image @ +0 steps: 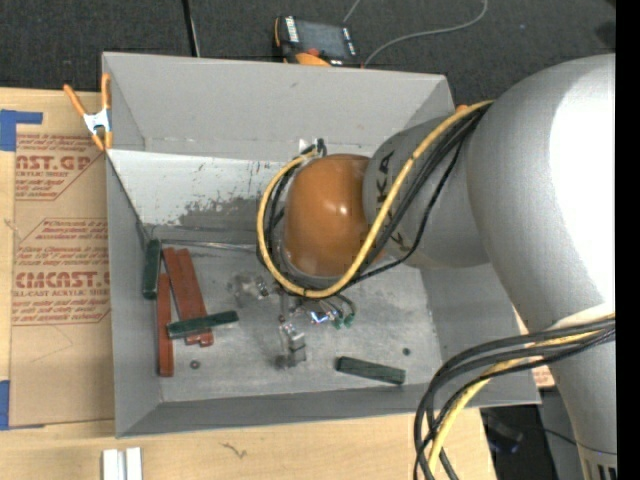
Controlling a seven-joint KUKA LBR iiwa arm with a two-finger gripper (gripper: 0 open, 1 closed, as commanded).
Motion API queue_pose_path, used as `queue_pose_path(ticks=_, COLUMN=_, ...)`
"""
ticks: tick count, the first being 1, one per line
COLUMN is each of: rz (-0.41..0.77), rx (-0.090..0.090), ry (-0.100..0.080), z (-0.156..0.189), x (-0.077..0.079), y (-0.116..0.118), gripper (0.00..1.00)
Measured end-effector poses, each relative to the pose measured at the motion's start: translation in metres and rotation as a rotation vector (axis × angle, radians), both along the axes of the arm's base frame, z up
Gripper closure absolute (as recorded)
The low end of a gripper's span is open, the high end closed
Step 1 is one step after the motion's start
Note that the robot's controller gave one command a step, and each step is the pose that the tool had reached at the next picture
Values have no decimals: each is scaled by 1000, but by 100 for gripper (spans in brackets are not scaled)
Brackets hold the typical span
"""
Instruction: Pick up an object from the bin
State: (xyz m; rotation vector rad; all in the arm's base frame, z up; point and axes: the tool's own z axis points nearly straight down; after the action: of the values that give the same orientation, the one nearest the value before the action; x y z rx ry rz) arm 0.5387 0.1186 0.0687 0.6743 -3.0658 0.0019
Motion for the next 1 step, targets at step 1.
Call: queue_pose_path(ticks=1, rz=97, rx=8, ry=-10, z=18, x=46, y=113, gripper=0)
